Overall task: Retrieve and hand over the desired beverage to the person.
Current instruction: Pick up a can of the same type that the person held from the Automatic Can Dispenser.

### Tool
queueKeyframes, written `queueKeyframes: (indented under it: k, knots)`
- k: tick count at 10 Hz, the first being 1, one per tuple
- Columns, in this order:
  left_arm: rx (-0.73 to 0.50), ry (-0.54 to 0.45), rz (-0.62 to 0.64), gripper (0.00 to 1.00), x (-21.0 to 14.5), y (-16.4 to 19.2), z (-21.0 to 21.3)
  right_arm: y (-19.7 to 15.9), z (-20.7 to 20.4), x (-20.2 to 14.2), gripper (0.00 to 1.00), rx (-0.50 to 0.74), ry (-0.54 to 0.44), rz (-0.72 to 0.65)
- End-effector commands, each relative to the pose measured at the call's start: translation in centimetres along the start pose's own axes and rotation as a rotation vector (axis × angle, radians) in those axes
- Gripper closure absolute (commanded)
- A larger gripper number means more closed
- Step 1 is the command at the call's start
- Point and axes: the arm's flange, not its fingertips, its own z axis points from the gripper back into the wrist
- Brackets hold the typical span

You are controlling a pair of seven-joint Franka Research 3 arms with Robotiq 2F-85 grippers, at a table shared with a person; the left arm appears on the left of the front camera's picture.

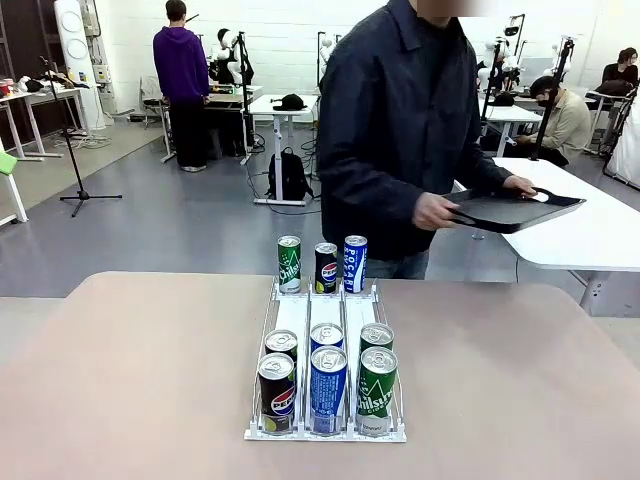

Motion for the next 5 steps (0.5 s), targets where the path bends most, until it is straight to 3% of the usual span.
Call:
queueKeyframes:
  k: [1, 5]
  knots:
    - [-0.015, -0.013, -0.006, 0.0, 0.09, 0.08, 0.02, -0.01, -0.13, 0.2, 0.0, 0.02, -0.011, 0.012]
    - [-0.015, -0.013, -0.006, 0.0, 0.09, 0.08, 0.02, -0.01, -0.13, 0.2, 0.0, 0.02, -0.011, 0.012]
